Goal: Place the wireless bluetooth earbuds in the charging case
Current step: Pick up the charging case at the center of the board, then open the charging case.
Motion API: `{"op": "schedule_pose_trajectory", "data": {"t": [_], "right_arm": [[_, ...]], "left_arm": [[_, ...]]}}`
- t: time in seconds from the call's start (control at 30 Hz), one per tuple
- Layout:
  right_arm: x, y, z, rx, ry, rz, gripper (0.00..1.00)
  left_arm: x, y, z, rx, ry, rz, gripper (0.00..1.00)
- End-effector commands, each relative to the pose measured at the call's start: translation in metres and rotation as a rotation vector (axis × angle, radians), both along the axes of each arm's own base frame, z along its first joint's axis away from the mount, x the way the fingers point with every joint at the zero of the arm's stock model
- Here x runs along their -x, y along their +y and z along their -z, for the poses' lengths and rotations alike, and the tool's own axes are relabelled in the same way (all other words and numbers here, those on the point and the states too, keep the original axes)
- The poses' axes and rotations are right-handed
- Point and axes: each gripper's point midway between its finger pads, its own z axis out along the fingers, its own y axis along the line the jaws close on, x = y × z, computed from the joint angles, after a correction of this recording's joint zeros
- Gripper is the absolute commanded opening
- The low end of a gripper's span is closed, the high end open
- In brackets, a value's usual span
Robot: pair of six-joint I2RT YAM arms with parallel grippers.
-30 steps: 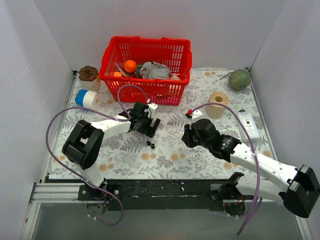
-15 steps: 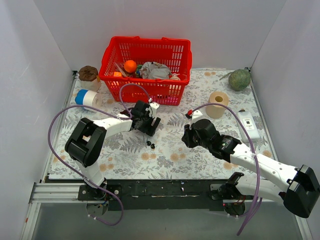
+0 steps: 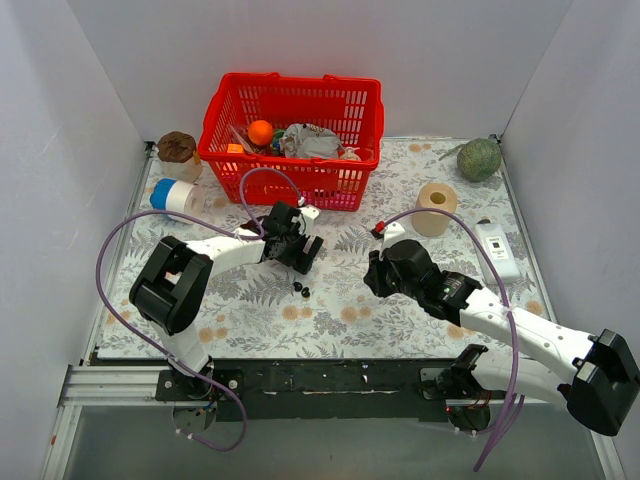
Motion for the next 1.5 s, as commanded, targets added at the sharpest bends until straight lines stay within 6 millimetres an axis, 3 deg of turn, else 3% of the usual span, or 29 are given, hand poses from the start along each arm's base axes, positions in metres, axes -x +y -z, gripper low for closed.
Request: {"op": "schedule_pose_trajectory", "data": {"t": [0.0, 0.33, 0.53, 0.63, 0.7, 0.73, 0.77, 0.83, 0.87, 0.9, 0.97, 1.0, 1.03, 1.07, 1.1, 1.13, 1.17, 1.23, 1.33, 1.47], "right_arm": [[-0.003, 0.005, -0.008, -0.040, -0.027, -0.001, 0.23], [-0.003, 0.004, -0.008, -0.042, -0.029, 0.003, 0.23], [-0.002, 0.005, -0.011, -0.054, -0.033, 0.003, 0.22], [-0.003, 0.006, -0.020, -0.072, -0.035, 0.013, 0.22], [-0.009, 0.008, -0.037, -0.097, -0.050, 0.043, 0.23], [-0.010, 0.006, -0.041, -0.090, -0.046, 0.056, 0.25], [-0.016, 0.008, -0.057, -0.108, -0.070, 0.073, 0.27], [-0.021, 0.012, -0.074, -0.128, -0.095, 0.073, 0.37], [-0.023, 0.015, -0.082, -0.143, -0.108, 0.069, 0.42], [-0.024, 0.020, -0.099, -0.172, -0.132, 0.046, 0.49], [-0.022, 0.029, -0.115, -0.208, -0.147, 0.006, 0.57], [-0.022, 0.033, -0.130, -0.228, -0.169, -0.016, 0.63], [-0.022, 0.036, -0.137, -0.237, -0.174, -0.032, 0.64], [-0.017, 0.042, -0.143, -0.253, -0.166, -0.076, 0.65], [-0.018, 0.047, -0.155, -0.263, -0.175, -0.093, 0.66], [-0.017, 0.050, -0.159, -0.268, -0.171, -0.112, 0.66], [-0.013, 0.055, -0.164, -0.280, -0.166, -0.146, 0.66], [-0.010, 0.063, -0.175, -0.287, -0.153, -0.191, 0.67], [-0.002, 0.078, -0.182, -0.304, -0.119, -0.264, 0.73], [0.003, 0.093, -0.174, -0.271, -0.067, -0.306, 0.79]], "left_arm": [[0.014, 0.014, 0.006, -0.072, 0.023, 0.000, 0.81], [0.023, 0.017, 0.015, -0.118, 0.051, 0.017, 0.71], [0.022, 0.010, 0.011, -0.084, 0.050, 0.019, 0.46], [0.012, 0.007, -0.009, -0.037, -0.030, -0.003, 0.44], [0.012, 0.005, -0.029, 0.017, -0.091, -0.008, 0.41], [0.008, 0.000, -0.042, 0.059, -0.138, -0.005, 0.40], [0.006, -0.004, -0.066, 0.117, -0.198, -0.008, 0.36], [0.011, -0.013, -0.084, 0.220, -0.251, 0.015, 0.29], [0.016, -0.016, -0.094, 0.267, -0.279, 0.034, 0.28], [0.023, -0.020, -0.119, 0.344, -0.336, 0.051, 0.27], [0.038, -0.025, -0.134, 0.461, -0.423, 0.104, 0.24], [0.048, -0.025, -0.162, 0.537, -0.504, 0.130, 0.24], [0.056, -0.030, -0.182, 0.619, -0.586, 0.173, 0.24], [0.068, -0.025, -0.168, 0.638, -0.594, 0.188, 0.22], [0.079, -0.024, -0.174, 0.688, -0.629, 0.202, 0.22], [0.088, -0.021, -0.206, 0.774, -0.754, 0.223, 0.22], [0.096, -0.016, -0.196, 0.786, -0.760, 0.223, 0.20], [0.104, -0.013, -0.208, 0.827, -0.819, 0.231, 0.19], [0.110, -0.014, -0.203, 0.804, -0.826, 0.266, 0.13], [0.122, -0.019, -0.206, 0.809, -0.869, 0.351, 0.08]]}}
